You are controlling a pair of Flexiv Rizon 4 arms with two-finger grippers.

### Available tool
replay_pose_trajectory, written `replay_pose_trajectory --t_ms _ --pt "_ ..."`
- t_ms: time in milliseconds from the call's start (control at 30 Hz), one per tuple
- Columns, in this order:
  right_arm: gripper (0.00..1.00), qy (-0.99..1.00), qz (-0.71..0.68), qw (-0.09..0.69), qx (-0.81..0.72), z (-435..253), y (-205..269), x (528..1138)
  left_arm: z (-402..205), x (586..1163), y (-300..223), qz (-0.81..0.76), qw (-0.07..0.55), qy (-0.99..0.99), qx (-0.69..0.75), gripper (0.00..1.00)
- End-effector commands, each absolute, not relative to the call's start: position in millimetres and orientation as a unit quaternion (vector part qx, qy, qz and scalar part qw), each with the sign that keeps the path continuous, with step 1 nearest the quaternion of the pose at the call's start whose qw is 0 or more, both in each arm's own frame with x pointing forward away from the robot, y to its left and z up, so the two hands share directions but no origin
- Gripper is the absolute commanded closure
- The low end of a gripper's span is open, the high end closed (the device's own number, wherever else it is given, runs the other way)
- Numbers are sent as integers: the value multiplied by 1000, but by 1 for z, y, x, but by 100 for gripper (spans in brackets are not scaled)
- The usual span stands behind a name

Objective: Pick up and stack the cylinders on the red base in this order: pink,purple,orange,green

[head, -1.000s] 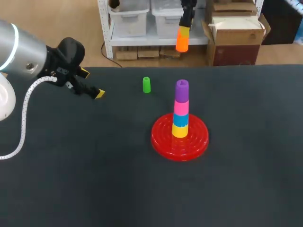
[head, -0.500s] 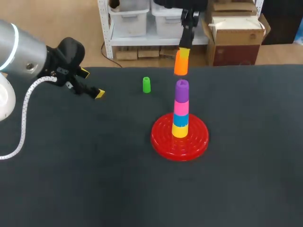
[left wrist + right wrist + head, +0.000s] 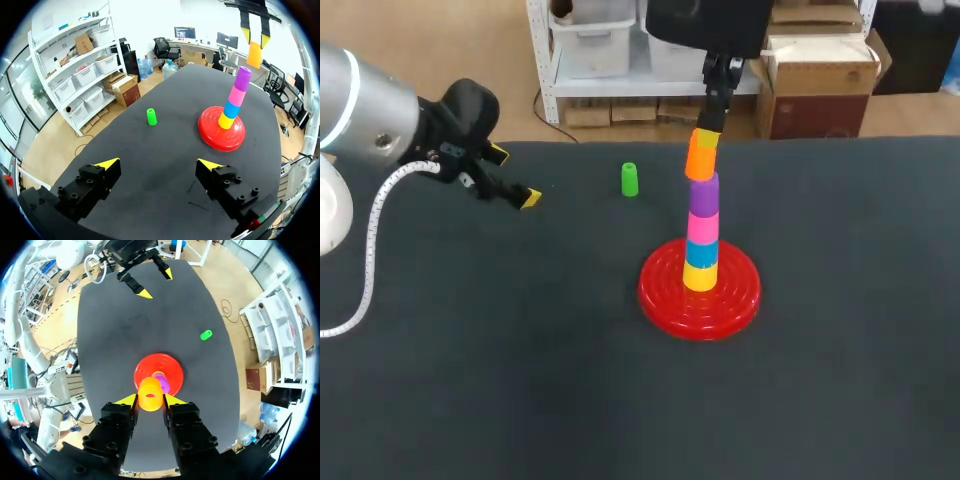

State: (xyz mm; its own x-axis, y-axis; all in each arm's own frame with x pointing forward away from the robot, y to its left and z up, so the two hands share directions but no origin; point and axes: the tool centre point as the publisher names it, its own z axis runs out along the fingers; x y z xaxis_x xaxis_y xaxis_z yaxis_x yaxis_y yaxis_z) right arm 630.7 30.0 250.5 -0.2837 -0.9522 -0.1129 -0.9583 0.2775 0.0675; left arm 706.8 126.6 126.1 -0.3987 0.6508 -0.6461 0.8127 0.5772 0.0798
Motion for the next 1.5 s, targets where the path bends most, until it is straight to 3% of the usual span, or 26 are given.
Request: replay_pose_trajectory --t_ms 33,1500 --pt "100 801 -32 121 -585 247 27 628 126 707 127 -125 324 827 443 0" --pt "100 810 51 -5 -584 206 31 638 126 707 127 -125 324 827 443 0"
